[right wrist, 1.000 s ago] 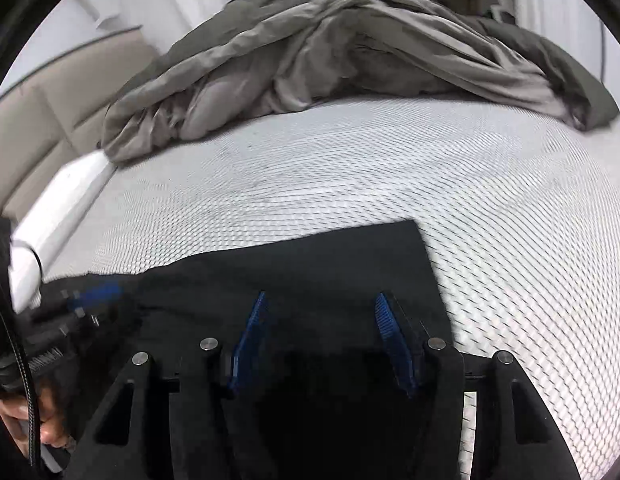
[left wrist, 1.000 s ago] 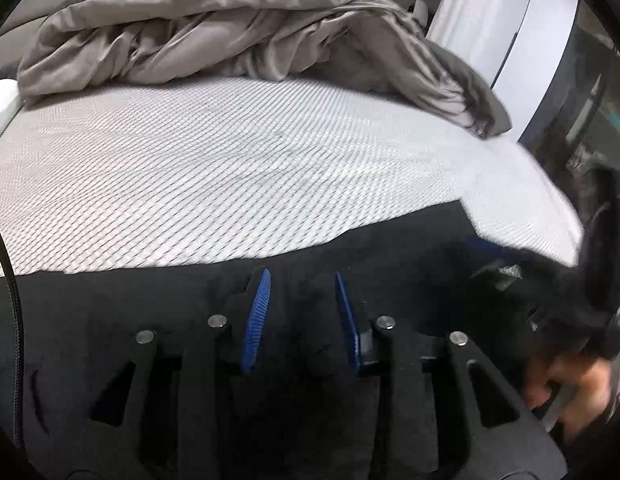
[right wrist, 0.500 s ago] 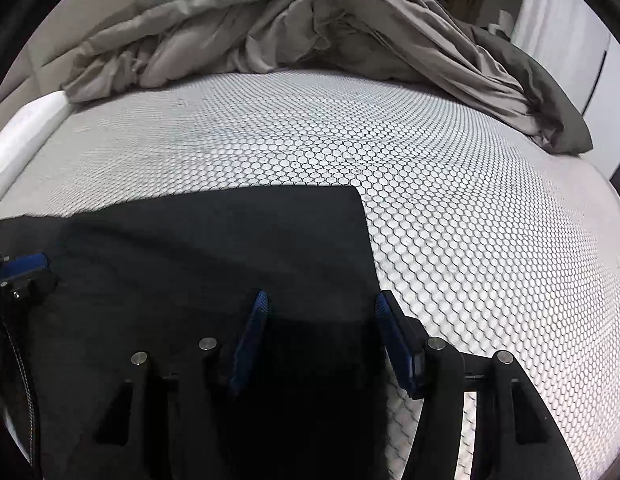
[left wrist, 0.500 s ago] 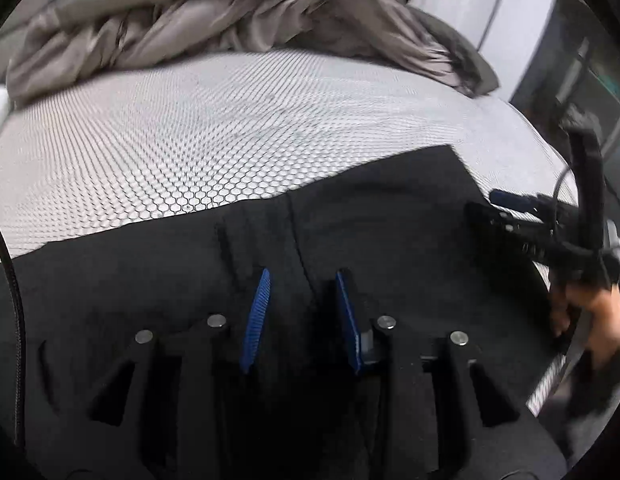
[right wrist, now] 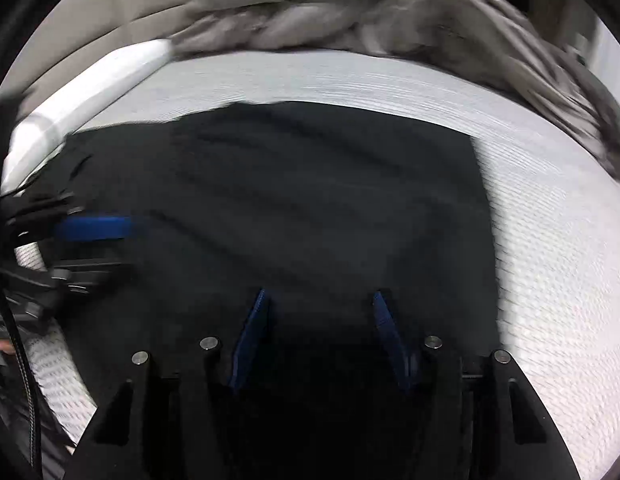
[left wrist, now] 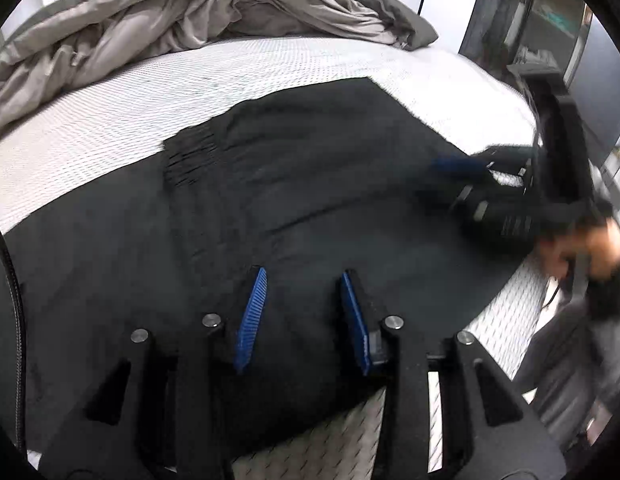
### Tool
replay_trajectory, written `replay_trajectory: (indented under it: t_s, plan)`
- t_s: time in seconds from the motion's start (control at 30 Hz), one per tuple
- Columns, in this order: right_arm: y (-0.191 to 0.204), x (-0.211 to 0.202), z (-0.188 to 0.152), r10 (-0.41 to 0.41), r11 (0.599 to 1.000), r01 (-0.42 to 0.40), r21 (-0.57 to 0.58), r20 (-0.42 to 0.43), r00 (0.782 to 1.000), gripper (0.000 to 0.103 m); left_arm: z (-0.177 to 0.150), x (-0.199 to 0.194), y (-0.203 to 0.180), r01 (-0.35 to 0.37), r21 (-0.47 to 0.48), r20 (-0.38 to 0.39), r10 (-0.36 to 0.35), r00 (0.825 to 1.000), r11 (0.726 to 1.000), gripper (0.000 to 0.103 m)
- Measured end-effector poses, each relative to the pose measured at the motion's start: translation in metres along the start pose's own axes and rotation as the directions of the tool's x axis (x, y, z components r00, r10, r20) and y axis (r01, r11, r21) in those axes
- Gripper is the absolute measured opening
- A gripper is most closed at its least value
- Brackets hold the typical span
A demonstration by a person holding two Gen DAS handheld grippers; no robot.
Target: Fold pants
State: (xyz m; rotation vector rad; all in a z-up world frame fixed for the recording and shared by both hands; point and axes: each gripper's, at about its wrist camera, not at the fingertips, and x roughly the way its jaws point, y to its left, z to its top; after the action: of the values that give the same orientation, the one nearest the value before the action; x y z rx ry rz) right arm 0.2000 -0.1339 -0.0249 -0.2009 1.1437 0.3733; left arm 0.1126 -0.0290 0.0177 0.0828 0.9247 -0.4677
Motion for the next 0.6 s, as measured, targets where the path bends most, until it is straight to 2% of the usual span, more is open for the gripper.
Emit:
replay_trajectory:
  t_s: [0.1, 0.17, 0.23, 0.33, 0.4, 0.47, 0.6]
  plan:
    - [-0.028, -0.009, -0.013, 0.009, 0.998, -0.01, 0.057, 0.029, 1.0, 0.054, -0.007, -0.018, 0.007, -0.029, -0.047, 0.03, 0.03, 0.999, 0.999, 0.036]
    - [-0.022, -0.023, -0.017, -0.01, 0.998, 0.006, 0.057, 0.07, 0.997, 0.055, -0.005, -0.029, -0.003, 0.001, -0.053, 0.075, 0.003, 0.997, 0.999, 0.036]
    - [-0.004, -0.028, -0.016, 0.052, 0.997, -0.056, 0.046, 0.08, 0.995, 0.055, -0.002, -0.029, -0.018, 0.031, -0.022, 0.099, -0.029, 0.995, 0.999, 0.039]
    - [0.031, -0.031, -0.016, 0.12, 0.992, -0.117, -0.04, 0.08, 0.989, 0.055, -0.006, -0.007, -0.034, 0.013, 0.03, 0.024, -0.013, 1.0, 0.999, 0.039]
    - [0.045, -0.02, -0.022, 0.107, 0.99, -0.103, -0.098, 0.028, 0.994, 0.055, -0.015, -0.007, -0.035, 0.014, 0.048, 0.022, -0.015, 1.0, 0.999, 0.039]
    - [0.037, -0.021, -0.032, 0.094, 0.99, -0.091, -0.106, 0.022, 0.995, 0.055, -0.026, -0.018, -0.027, 0.057, 0.065, -0.005, -0.057, 0.998, 0.996, 0.039]
    - [-0.032, -0.044, -0.049, 0.079, 0.996, -0.08, 0.035, 0.033, 0.996, 0.055, -0.045, -0.042, -0.007, 0.122, 0.033, -0.013, -0.122, 0.992, 0.992, 0.039]
